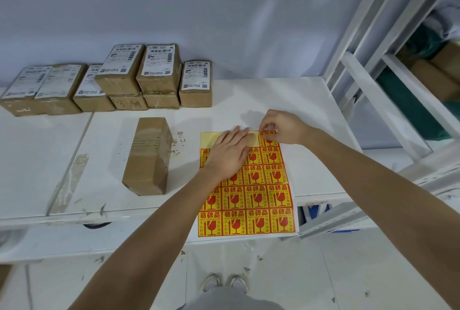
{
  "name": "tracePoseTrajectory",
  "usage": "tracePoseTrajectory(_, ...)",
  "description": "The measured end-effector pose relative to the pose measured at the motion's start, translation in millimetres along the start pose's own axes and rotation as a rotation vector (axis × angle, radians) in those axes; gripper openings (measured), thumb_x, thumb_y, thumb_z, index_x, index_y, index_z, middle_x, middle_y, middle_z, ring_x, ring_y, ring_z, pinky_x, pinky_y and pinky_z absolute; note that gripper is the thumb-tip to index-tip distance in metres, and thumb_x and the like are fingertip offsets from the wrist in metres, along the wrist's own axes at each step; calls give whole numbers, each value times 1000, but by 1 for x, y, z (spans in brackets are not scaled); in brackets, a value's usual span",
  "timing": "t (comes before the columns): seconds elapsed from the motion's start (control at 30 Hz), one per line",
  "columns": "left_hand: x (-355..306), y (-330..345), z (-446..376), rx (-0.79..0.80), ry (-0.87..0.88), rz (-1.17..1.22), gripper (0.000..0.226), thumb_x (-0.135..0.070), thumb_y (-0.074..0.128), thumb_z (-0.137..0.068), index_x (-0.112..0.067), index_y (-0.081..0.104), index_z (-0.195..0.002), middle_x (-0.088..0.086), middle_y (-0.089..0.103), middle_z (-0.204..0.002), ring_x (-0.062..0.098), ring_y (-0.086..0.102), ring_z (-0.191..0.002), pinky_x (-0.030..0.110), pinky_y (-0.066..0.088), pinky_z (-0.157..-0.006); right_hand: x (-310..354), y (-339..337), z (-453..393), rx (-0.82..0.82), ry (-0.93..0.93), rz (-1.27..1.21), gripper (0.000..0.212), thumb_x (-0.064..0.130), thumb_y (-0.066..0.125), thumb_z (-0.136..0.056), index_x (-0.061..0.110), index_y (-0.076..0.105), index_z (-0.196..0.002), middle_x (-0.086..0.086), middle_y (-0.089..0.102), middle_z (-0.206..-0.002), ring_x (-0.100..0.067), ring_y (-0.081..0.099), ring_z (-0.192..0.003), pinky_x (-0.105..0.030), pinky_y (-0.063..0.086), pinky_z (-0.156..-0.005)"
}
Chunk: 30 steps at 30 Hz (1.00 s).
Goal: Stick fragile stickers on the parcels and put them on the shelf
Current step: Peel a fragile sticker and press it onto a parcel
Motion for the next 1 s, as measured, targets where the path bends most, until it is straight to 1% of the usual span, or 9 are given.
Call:
tracePoseTrajectory(0.1,0,-1,0,0,-1,4,48,-35,17,-103,-24,22,-149,-5,16,-157,14,3,-146,33,-1,-119,1,0,3,-45,-22,27,7,21,69,-83,17,67,-88,3,56,-94,-16,58,-90,-30,47,-74)
tracePoseTrajectory(0.23,0,-2,1,-4,7,18,47,-33,18,-103,-24,22,-149,-5,15,-157,14,3,-146,33,0,-119,6,-7,8,-24,-33,52,6,17,67,-83,13,64,-88,-1,58,-98,-10,50,-88,-25,40,-72)
tracePoseTrajectory(0.37,0,-1,1,6,7,1,48,-34,16,-103,-22,21,-149,-5,14,-158,14,3,-146,34,1,-119,13,-23,19,-68,51,-71,8,10,67,-77,15,60,-80,3,63,-88,-14,57,-86,-32,49,-76)
tracePoseTrajectory(0.57,0,-1,1,22,13,-4,49,-35,15,-103,-20,18,-150,-5,13,-158,13,1,-146,33,0,-119,32,-9,39,-476,205,-383,9,6,58,-78,15,55,-76,2,62,-76,-20,60,-78,-38,51,-75)
tracePoseTrajectory(0.7,0,0,1,23,25,-8,50,-36,14,-103,-20,16,-150,-5,12,-158,13,0,-146,33,0,-119,36,6,42,-618,250,-380,8,7,58,-77,13,53,-76,-1,61,-72,-21,57,-69,-38,50,-67)
tracePoseTrajectory(0.77,1,0,1,18,30,-14,50,-36,14,-103,-19,16,-150,-5,11,-158,13,0,-146,33,0,-119,34,8,42,-612,258,-365,11,6,60,-77,14,53,-77,-2,61,-75,-21,57,-72,-37,50,-67)
tracePoseTrajectory(0.87,-1,-2,2,-13,25,-18,49,-34,19,-103,-18,21,-149,-3,16,-157,15,6,-146,32,1,-119,24,8,42,-480,208,-324,19,4,63,-77,19,52,-81,3,59,-81,-16,56,-80,-39,50,-74)
tracePoseTrajectory(0.93,-5,-4,2,-93,40,-61,46,-31,30,-102,-13,33,-144,5,28,-153,21,18,-144,34,8,-118,16,10,40,-403,187,-293,18,4,63,-79,17,55,-87,6,59,-86,-14,55,-84,-40,50,-79)
tracePoseTrajectory(1.0,-9,-7,2,-205,88,-159,43,-25,48,-95,-7,47,-134,15,46,-140,28,38,-134,38,24,-114,11,14,37,-359,178,-263,16,6,64,-81,13,57,-93,6,59,-88,-12,55,-87,-38,50,-81)
Point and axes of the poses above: each hand's wrist, its own z-axis away from the middle knuckle, its own y-axis out of the palm, x = y × z, the point moved 1 cm from there along -z, towards the middle knuckle
